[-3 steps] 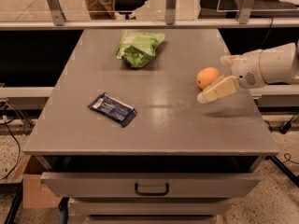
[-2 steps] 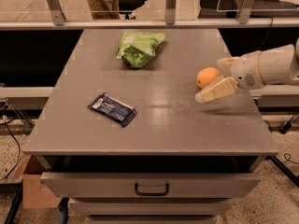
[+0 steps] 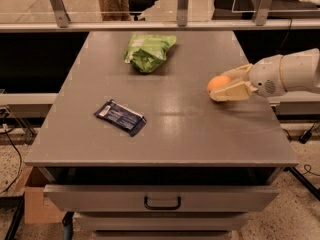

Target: Move orange near rxbar blueberry

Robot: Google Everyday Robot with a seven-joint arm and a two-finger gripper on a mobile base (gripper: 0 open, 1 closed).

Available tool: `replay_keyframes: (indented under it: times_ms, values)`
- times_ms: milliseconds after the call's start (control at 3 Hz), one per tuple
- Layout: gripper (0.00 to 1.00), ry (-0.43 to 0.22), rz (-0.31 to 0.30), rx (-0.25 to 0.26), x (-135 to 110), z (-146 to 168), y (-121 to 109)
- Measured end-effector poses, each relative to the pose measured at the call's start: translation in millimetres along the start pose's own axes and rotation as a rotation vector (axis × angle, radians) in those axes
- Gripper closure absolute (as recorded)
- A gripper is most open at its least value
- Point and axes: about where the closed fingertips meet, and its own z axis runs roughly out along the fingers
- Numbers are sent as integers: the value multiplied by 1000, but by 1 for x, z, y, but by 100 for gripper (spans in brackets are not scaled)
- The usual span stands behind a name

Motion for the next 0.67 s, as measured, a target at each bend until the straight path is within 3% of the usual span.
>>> replay_keyframes:
  times_ms: [333,667]
  values:
    - [97,-80,-76,-61,-39,-9,22]
    - [100,-112,-154,-155,-64,-14,48]
